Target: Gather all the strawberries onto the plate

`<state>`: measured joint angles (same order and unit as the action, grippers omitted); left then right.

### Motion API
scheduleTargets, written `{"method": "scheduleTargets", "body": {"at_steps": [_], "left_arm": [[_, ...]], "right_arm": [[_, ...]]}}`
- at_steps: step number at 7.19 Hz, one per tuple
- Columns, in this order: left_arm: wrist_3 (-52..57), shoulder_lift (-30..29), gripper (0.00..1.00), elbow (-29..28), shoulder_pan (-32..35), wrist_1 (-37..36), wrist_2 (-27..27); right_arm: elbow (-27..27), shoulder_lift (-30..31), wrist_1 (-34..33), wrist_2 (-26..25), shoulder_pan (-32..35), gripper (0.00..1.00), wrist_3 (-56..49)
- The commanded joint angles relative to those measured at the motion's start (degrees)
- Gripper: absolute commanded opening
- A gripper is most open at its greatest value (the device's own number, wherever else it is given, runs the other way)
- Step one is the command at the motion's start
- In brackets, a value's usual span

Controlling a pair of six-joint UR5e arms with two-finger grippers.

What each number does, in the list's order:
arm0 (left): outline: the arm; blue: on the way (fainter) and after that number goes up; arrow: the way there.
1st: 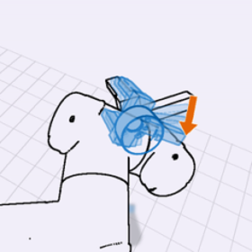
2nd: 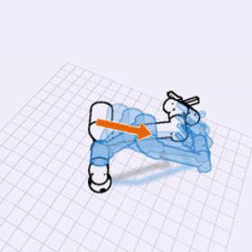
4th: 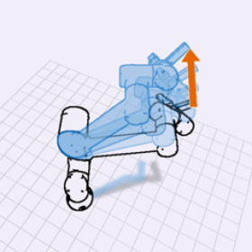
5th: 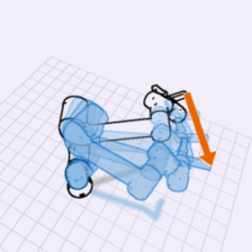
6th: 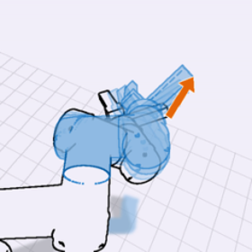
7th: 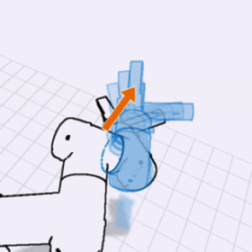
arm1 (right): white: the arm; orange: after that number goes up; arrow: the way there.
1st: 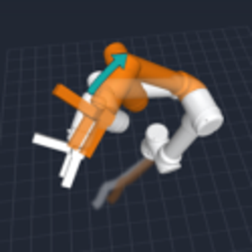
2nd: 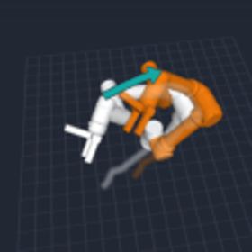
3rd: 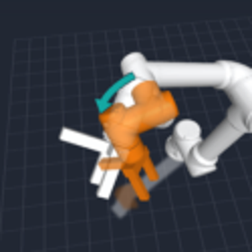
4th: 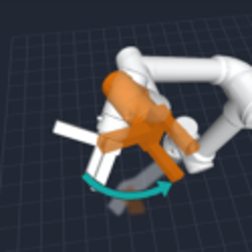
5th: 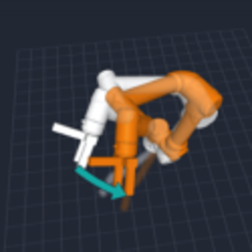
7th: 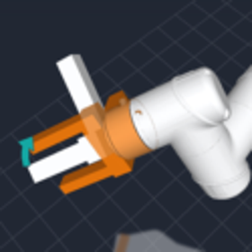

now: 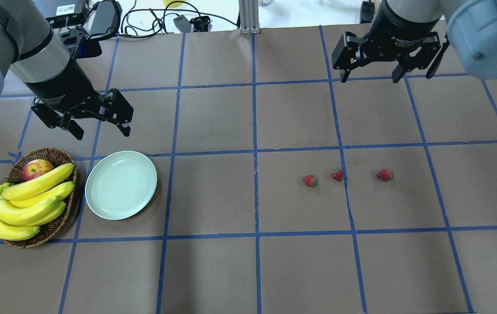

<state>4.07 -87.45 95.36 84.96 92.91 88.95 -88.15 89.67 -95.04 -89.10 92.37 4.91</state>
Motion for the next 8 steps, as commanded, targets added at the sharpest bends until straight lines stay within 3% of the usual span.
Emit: {"method": "scheduleTargets", "body": {"at_steps": [1,8], "left_arm": [[0.0,0.0,1.00,0.0,0.0,-0.1,0.0],[0.2,-0.3,1.00,-0.2,-0.1,-0.5,0.1]], "right_arm": [[0.1,0.2,0.5,-0.1,0.0,1.00,-0.1],[0.2,0.0,1.2,-0.1,0.0,1.00,-0.1]]}}
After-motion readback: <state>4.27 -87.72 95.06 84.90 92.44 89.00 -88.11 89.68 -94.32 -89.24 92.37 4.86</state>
